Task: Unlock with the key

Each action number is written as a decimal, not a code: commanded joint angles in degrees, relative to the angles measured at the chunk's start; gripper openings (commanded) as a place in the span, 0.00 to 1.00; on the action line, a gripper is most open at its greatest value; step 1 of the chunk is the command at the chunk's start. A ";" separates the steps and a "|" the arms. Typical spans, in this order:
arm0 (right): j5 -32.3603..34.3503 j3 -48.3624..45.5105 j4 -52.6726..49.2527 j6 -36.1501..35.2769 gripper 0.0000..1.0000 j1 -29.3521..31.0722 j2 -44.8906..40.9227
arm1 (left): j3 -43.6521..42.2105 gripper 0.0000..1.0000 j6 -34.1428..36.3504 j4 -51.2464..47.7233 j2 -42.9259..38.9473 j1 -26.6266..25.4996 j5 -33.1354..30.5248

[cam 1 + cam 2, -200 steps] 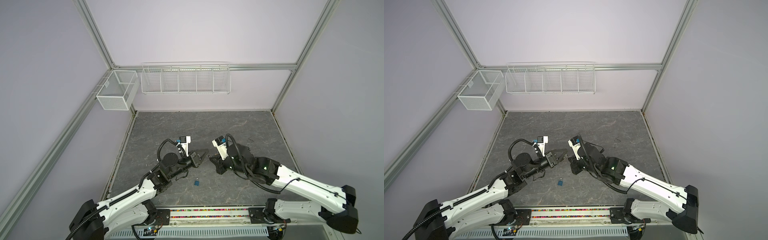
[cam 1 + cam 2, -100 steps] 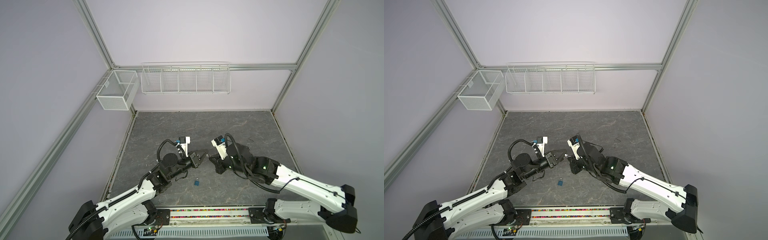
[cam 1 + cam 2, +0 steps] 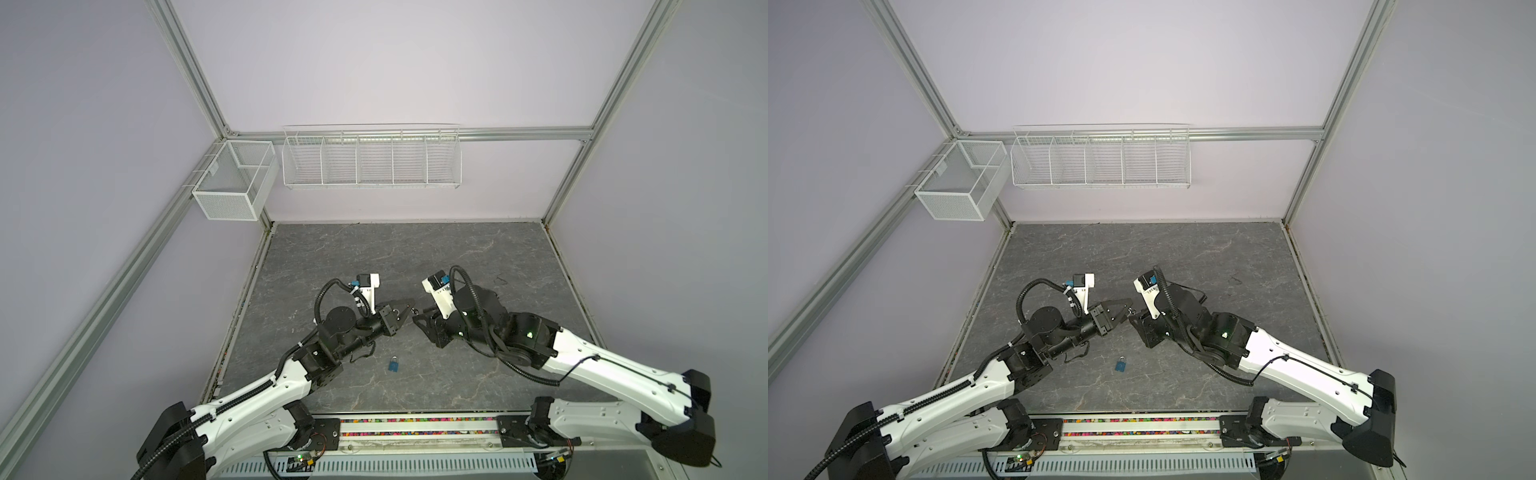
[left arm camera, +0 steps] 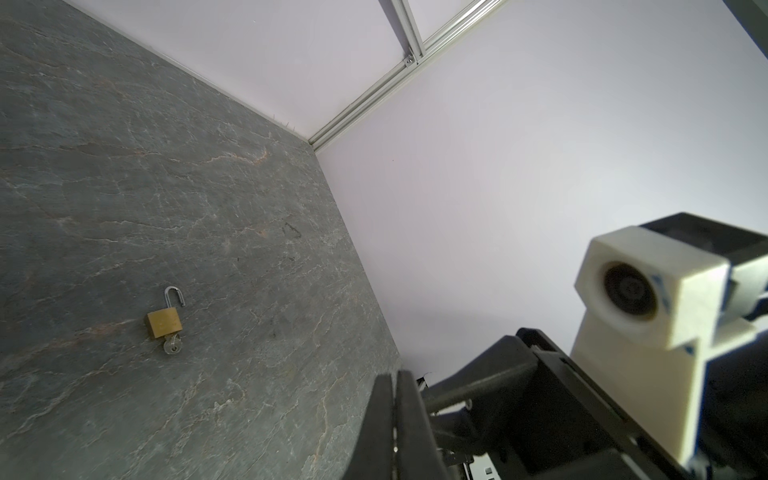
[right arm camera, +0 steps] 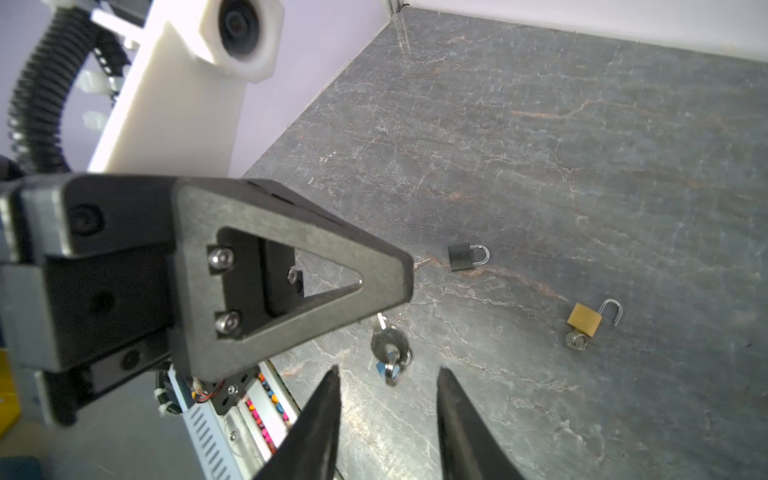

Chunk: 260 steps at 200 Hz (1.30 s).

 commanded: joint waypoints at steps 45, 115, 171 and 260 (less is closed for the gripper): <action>-19.21 -0.13 1.77 3.56 0.65 -5.47 -5.58 | 2.02 0.00 6.03 -7.86 -11.10 -0.08 -5.88; -29.79 -8.69 10.74 11.15 0.79 -12.53 -11.61 | 2.24 0.00 5.91 -7.07 -14.16 -0.09 -2.80; -35.82 -14.37 20.00 15.15 0.78 -15.07 -10.71 | 2.45 0.00 4.38 -1.62 -11.72 -0.10 -0.40; -41.54 -15.22 35.29 20.64 0.66 -17.30 -6.66 | 3.66 0.00 3.52 2.11 -7.27 -0.06 2.27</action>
